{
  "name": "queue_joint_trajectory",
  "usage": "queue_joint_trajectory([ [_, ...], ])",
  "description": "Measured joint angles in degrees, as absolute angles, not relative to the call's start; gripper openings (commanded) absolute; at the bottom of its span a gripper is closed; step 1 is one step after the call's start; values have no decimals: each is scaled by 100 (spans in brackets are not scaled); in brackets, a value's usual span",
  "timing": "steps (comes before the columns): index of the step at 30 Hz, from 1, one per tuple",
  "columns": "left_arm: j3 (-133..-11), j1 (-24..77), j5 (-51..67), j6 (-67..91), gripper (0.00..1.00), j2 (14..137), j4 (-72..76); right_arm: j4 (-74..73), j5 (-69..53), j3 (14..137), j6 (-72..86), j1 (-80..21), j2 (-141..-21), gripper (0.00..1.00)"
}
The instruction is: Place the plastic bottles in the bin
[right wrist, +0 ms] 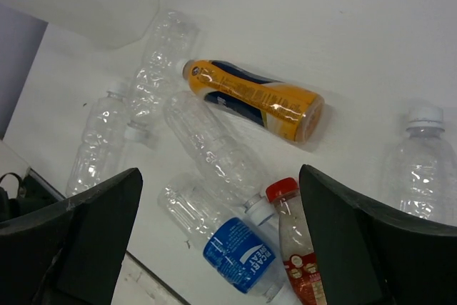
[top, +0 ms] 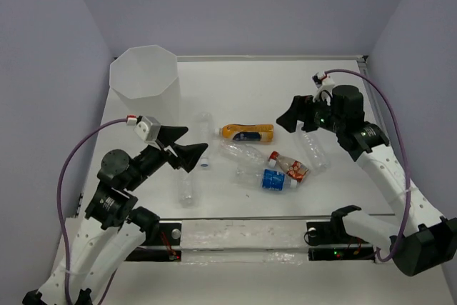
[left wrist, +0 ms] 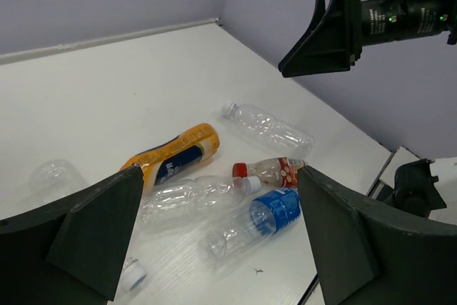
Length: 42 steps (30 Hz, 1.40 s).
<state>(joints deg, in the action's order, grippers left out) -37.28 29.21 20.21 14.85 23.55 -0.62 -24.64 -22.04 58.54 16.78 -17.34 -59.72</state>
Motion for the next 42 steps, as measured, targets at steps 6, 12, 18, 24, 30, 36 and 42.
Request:
queue_joint_trajectory([
  [6,-3820,2919,1785,1614,99,3059,-119,-2239,-1535,5828,1538,-1772,-5948,95],
  [12,-4351,2926,1474,1852,85,4075,-196,-1953,-1234,5398,1538,-1774,-5721,94],
  [18,-4950,3201,246,2196,70,5570,-399,-1750,-1199,4803,1695,-1774,-5443,93],
  [24,-5363,3758,-1321,2353,74,6897,-803,-1420,-1253,4442,1870,-1774,-5004,93],
  [30,-6062,3900,-2576,2421,84,8431,-972,-1127,-1584,4178,2025,-1772,-4950,93],
  [36,-6718,3800,-3052,2405,85,9590,-1041,-1100,-1809,4047,2097,-1772,-4786,92],
  [42,-6914,3573,-3151,2353,85,10265,-987,-1076,-1973,3975,2143,-1774,-4515,92],
])
